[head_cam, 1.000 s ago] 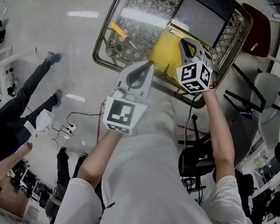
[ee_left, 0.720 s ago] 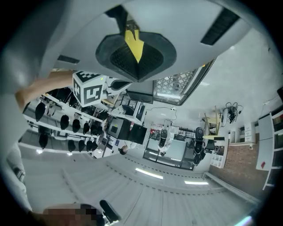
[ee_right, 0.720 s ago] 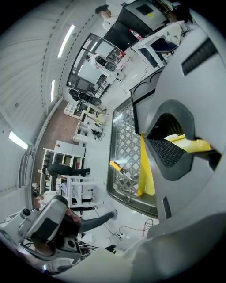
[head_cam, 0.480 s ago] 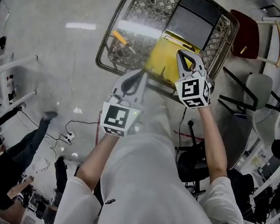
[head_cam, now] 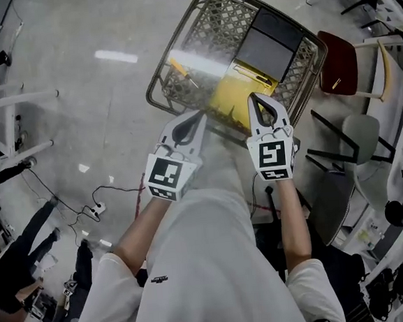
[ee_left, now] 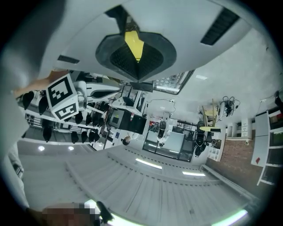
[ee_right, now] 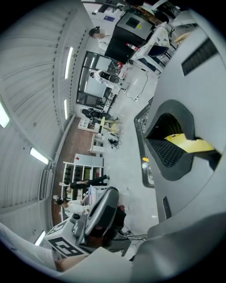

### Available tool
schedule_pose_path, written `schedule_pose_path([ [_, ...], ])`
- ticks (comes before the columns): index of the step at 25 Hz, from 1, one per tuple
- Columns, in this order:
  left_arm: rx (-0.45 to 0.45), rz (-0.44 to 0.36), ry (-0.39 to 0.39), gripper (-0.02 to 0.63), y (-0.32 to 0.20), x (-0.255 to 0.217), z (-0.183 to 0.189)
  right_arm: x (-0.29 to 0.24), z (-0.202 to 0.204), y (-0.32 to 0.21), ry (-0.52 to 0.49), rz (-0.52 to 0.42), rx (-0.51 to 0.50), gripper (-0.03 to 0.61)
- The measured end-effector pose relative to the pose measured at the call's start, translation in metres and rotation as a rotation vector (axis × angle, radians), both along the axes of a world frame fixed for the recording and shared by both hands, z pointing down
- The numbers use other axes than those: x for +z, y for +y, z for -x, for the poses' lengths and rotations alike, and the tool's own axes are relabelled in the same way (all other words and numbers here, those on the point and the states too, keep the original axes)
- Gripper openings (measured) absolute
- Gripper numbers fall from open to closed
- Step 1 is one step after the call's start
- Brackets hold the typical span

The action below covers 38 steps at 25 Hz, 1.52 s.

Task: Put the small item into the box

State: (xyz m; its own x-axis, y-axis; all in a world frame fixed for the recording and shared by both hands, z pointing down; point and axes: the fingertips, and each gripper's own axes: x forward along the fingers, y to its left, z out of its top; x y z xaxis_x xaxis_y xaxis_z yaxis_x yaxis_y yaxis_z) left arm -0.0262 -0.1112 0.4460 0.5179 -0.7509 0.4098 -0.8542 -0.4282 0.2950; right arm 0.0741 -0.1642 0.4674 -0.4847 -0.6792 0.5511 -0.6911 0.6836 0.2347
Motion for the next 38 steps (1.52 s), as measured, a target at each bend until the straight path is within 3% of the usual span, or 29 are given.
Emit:
schedule_pose_path([
  [10,-0.014,-0.062,0.033,0.002,0.019,-0.055,0.017,-0.080,0.002,0.040,-0.080,-0.087,0.087,-0.002],
  [20,-0.019,-0.172,0.012,0.002,0.032,-0.111,0.031,-0.143,0.000,0.071,-0.221,-0.159,0.148,-0.002],
  [38,-0.031,-0.214,0.007,0.002,0.047,-0.132,0.045,-0.163,0.017,0.093,-0.325,-0.188,0.167,-0.002],
])
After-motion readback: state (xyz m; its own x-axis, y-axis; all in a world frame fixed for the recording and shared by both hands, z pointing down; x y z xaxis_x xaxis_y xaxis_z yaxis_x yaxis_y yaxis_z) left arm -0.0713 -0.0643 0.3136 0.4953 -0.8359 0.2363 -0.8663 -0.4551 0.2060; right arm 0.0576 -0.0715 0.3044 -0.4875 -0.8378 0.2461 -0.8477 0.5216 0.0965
